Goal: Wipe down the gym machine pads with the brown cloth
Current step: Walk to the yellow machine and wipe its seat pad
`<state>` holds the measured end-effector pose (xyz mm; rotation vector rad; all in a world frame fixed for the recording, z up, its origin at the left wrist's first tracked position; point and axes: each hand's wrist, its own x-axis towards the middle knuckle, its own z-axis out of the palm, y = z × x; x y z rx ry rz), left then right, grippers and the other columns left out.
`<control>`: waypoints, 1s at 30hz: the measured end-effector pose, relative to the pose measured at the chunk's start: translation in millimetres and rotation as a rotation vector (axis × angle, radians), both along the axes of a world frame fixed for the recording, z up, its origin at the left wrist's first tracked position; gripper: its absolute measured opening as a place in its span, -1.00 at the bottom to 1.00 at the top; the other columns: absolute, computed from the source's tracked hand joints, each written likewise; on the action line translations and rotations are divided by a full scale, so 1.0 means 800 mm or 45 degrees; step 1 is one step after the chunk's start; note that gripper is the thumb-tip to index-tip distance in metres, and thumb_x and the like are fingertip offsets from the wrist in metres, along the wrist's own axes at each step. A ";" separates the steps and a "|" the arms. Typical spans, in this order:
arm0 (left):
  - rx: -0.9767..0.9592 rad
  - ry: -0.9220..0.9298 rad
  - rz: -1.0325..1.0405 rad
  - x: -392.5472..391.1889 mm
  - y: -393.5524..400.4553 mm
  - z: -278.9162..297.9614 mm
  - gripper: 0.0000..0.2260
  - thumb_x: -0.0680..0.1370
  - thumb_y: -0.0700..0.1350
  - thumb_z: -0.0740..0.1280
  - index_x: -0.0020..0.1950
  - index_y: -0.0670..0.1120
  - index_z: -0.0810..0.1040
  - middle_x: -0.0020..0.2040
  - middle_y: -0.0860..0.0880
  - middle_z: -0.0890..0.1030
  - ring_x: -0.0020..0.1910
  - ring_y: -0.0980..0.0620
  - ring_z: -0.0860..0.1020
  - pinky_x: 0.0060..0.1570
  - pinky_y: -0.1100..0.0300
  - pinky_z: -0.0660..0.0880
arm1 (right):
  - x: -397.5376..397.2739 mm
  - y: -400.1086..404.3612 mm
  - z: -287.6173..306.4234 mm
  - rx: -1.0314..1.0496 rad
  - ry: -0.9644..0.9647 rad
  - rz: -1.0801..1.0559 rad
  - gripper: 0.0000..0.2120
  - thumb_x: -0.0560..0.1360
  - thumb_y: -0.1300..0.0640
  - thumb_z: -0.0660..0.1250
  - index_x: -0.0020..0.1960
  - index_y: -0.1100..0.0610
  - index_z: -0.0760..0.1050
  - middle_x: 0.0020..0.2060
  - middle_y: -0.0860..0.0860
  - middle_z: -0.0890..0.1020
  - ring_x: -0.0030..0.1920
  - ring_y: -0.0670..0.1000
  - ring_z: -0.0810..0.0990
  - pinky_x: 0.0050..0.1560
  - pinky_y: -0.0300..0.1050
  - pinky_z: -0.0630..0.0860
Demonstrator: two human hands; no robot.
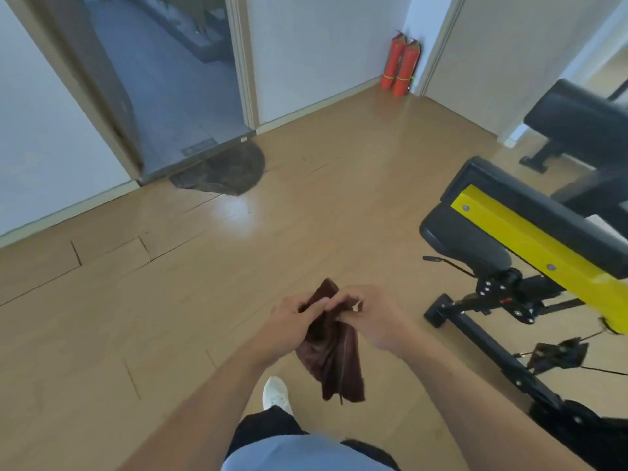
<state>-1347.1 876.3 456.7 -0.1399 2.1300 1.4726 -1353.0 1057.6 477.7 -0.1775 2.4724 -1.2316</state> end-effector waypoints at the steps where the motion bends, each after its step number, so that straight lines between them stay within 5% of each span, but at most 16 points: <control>1: 0.015 -0.006 -0.077 -0.027 -0.004 0.004 -0.75 0.64 0.13 0.26 -0.02 0.06 0.69 -0.11 0.05 0.71 -0.09 0.10 0.65 -0.14 0.29 0.48 | -0.023 -0.003 0.000 0.028 0.020 -0.068 -0.74 0.44 0.34 0.49 -0.08 -0.02 0.70 -0.20 -0.19 0.68 -0.20 -0.30 0.56 -0.15 -0.43 0.43; 4: 0.053 -0.076 -0.223 -0.107 -0.009 0.015 -0.80 0.67 -0.02 0.26 0.07 0.03 0.69 -0.06 -0.02 0.74 -0.07 0.01 0.70 -0.06 0.18 0.60 | -0.082 -0.004 0.007 0.132 0.062 -0.213 -0.68 0.45 0.23 0.53 0.10 -0.10 0.62 -0.07 -0.18 0.61 -0.13 -0.13 0.58 -0.15 -0.33 0.54; 7: 0.104 -0.186 -0.327 -0.179 -0.001 0.025 -0.76 0.63 -0.26 0.21 0.08 -0.12 0.67 -0.11 -0.10 0.74 -0.20 0.02 0.72 -0.24 0.21 0.61 | -0.141 0.008 0.016 0.102 -0.073 -0.125 -0.49 0.51 0.25 0.48 0.35 -0.17 0.52 0.07 -0.12 0.52 -0.15 -0.11 0.62 -0.22 -0.36 0.55; 10: 0.069 -0.187 -0.395 -0.253 0.012 0.022 -0.68 0.55 -0.44 0.13 -0.09 -0.16 0.63 -0.38 -0.01 0.67 -0.41 0.11 0.66 -0.43 0.28 0.53 | -0.209 0.023 0.013 0.170 -0.093 -0.170 -0.76 0.51 0.24 0.47 0.14 0.02 0.62 0.04 -0.07 0.56 -0.19 -0.14 0.63 -0.23 -0.40 0.51; 13: -0.094 -0.081 -0.422 -0.333 0.031 0.005 -0.66 0.49 -0.39 0.18 -0.11 -0.06 0.67 -0.28 -0.12 0.69 -0.28 -0.10 0.68 -0.30 0.12 0.59 | -0.271 0.044 0.000 0.208 -0.069 -0.265 -0.85 0.49 0.16 0.49 -0.05 0.02 0.53 -0.11 -0.08 0.65 -0.15 -0.09 0.61 -0.24 -0.33 0.50; 19: -0.393 0.077 -0.405 -0.486 0.059 -0.039 -0.62 0.39 -0.39 0.29 -0.10 0.09 0.66 -0.08 -0.07 0.72 -0.03 -0.07 0.66 -0.02 0.07 0.60 | -0.408 0.084 -0.019 0.190 -0.222 -0.153 -0.80 0.46 0.04 0.49 -0.14 -0.05 0.46 -0.24 -0.08 0.66 -0.18 0.04 0.64 -0.07 0.12 0.59; 24: -0.522 -0.071 -0.418 -0.589 0.082 -0.061 -0.80 0.50 -0.27 0.40 -0.06 0.04 0.65 -0.07 -0.05 0.71 -0.06 -0.05 0.66 -0.11 0.05 0.60 | -0.521 0.111 -0.028 0.287 -0.234 -0.296 -0.82 0.50 -0.07 0.46 -0.07 -0.08 0.46 -0.21 -0.15 0.62 -0.14 -0.04 0.62 -0.03 0.05 0.63; 30: -0.316 -0.363 -0.177 -0.701 0.155 -0.060 -0.80 0.59 -0.34 0.26 0.05 -0.13 0.64 0.05 -0.16 0.66 0.00 -0.13 0.66 -0.18 0.03 0.68 | -0.614 0.172 -0.042 0.373 -0.287 -0.727 -0.85 0.56 0.01 0.43 0.05 -0.13 0.47 -0.11 -0.11 0.67 -0.14 -0.03 0.66 -0.09 0.02 0.69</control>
